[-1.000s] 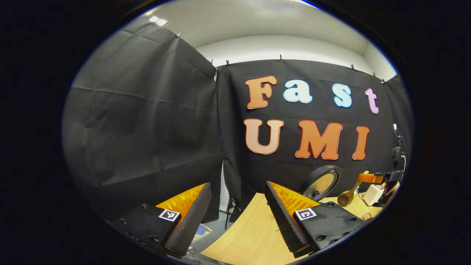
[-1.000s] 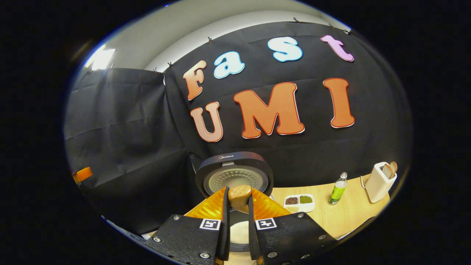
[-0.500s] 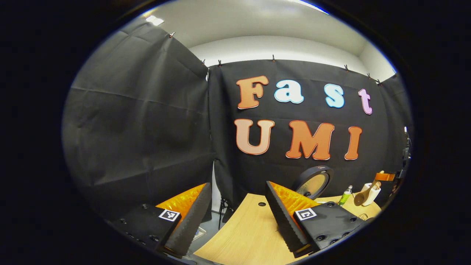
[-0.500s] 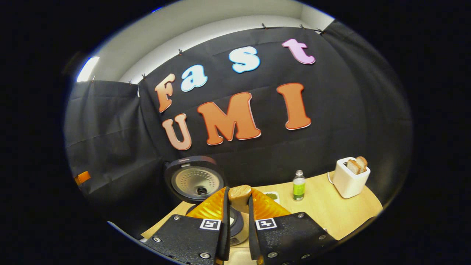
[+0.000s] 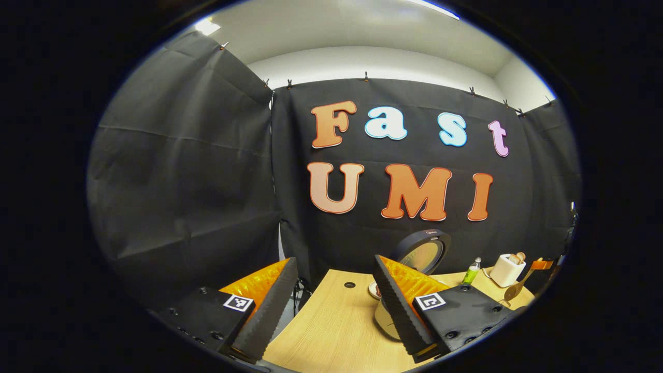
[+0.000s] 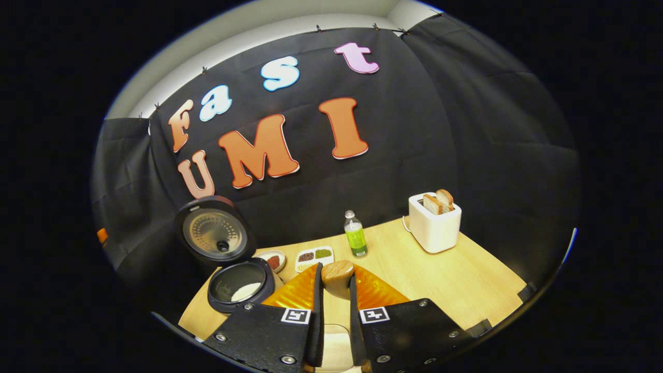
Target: Close the left gripper, press the button to open the rice cooker; take a wooden spoon from the chopstick holder with the right hand, scoop a spoonful of rice and pour it into the rice cooker, then put the wooden spoon back into the chopstick holder.
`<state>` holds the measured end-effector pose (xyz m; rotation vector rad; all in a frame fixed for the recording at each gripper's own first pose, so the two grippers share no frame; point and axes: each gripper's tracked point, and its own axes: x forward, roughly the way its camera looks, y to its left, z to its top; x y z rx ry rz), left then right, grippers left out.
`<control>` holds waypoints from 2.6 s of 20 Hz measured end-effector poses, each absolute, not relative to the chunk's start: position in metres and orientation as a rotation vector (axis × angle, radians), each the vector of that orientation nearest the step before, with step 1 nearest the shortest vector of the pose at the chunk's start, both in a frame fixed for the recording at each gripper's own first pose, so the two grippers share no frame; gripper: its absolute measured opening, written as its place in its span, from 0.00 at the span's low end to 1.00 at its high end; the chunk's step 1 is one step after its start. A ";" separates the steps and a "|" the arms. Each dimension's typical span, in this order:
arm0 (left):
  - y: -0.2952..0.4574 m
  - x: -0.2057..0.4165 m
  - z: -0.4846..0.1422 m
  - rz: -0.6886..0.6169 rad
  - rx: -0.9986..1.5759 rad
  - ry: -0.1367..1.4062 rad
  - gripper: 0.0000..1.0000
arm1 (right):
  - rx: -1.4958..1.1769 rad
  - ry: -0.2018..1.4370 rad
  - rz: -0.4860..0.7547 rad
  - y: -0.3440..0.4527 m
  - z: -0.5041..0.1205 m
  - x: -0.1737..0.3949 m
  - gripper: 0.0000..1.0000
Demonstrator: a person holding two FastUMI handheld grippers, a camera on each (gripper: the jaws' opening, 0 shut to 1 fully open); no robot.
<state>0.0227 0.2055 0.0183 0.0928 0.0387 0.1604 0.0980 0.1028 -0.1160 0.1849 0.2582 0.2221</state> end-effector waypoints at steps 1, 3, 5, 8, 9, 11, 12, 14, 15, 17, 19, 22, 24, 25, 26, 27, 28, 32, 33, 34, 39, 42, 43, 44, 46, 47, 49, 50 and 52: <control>0.204 0.022 0.017 0.161 0.092 0.040 0.94 | 0.188 0.276 0.216 0.098 -0.128 0.099 0.20; 0.204 0.021 0.017 0.173 0.085 0.039 0.94 | 0.205 0.311 0.202 0.093 -0.151 0.106 0.20; 0.203 0.019 0.013 0.179 0.076 0.051 0.94 | 0.224 0.356 0.196 0.092 -0.174 0.112 0.20; 0.207 0.013 0.015 0.195 0.083 0.052 0.94 | 0.250 0.391 0.209 0.094 -0.197 0.117 0.20; 0.208 0.012 0.016 0.203 0.090 0.053 0.94 | 0.260 0.398 0.211 0.094 -0.203 0.120 0.20; 0.210 0.011 0.016 0.215 0.101 0.054 0.94 | 0.274 0.432 0.206 0.092 -0.216 0.122 0.22; 0.209 0.010 0.016 0.219 0.104 0.053 0.94 | 0.269 0.453 0.206 0.087 -0.221 0.122 0.24; 0.209 0.009 0.018 0.224 0.105 0.052 0.94 | 0.265 0.435 0.178 0.075 -0.218 0.123 0.29; 0.208 0.009 0.017 0.224 0.102 0.051 0.94 | 0.237 0.437 0.155 0.064 -0.216 0.124 0.31; 0.206 0.013 0.015 0.223 0.091 0.052 0.94 | 0.164 0.434 0.110 0.046 -0.212 0.124 0.54; 0.202 0.016 0.013 0.220 0.079 0.056 0.94 | 0.089 0.422 0.061 0.026 -0.205 0.124 0.92; 0.192 0.023 0.010 0.208 0.082 0.061 0.94 | 0.016 0.382 0.018 0.010 -0.183 0.124 0.95; 0.184 0.030 0.012 0.200 0.086 0.058 0.94 | 0.018 0.349 0.008 0.004 -0.161 0.120 0.95; 0.178 0.034 0.012 0.195 0.085 0.056 0.94 | 0.028 0.332 0.004 0.002 -0.150 0.119 0.95; 0.172 0.038 0.012 0.187 0.083 0.055 0.94 | 0.039 0.314 -0.001 -0.001 -0.139 0.119 0.95; 0.166 0.043 0.012 0.184 0.083 0.055 0.94 | 0.050 0.295 -0.004 -0.003 -0.127 0.118 0.95; 0.160 0.049 0.012 0.181 0.084 0.054 0.94 | 0.060 0.276 -0.002 -0.005 -0.116 0.117 0.95; 0.121 0.088 0.026 0.141 0.062 0.038 0.94 | 0.073 0.201 0.000 -0.022 -0.068 0.119 0.95; 0.110 0.101 0.032 0.129 0.057 0.028 0.98 | 0.076 0.185 -0.001 -0.027 -0.057 0.119 0.95; 0.097 0.114 0.038 0.119 0.054 0.023 0.98 | 0.080 0.170 0.001 -0.031 -0.048 0.119 0.95; 0.027 0.181 0.062 0.054 0.052 0.004 0.98 | 0.046 0.120 -0.016 -0.059 -0.018 0.119 0.95; -0.020 0.230 0.082 0.006 0.071 -0.041 0.94 | 0.024 0.103 -0.018 -0.072 -0.007 0.113 0.95; -0.027 0.244 0.085 0.005 0.089 -0.043 0.94 | 0.014 0.098 -0.019 -0.077 -0.005 0.113 0.95; -0.035 0.257 0.086 0.001 0.109 -0.031 0.94 | 0.004 0.098 -0.022 -0.081 -0.003 0.112 0.95; -0.055 0.285 0.082 -0.010 0.128 -0.010 0.94 | 0.005 0.095 -0.017 -0.086 -0.001 0.108 0.95; -0.062 0.299 0.079 -0.015 0.126 0.003 0.94 | 0.010 0.096 -0.011 -0.087 0.000 0.105 0.95; -0.064 0.325 0.060 0.001 0.125 0.049 0.94 | 0.015 0.094 -0.002 -0.090 -0.001 0.104 0.95; -0.064 0.336 0.048 0.014 0.123 0.084 0.94 | 0.011 0.093 -0.002 -0.092 -0.001 0.104 0.95; -0.060 0.354 0.029 0.022 0.132 0.142 0.94 | 0.017 0.086 -0.005 -0.095 -0.001 0.104 0.95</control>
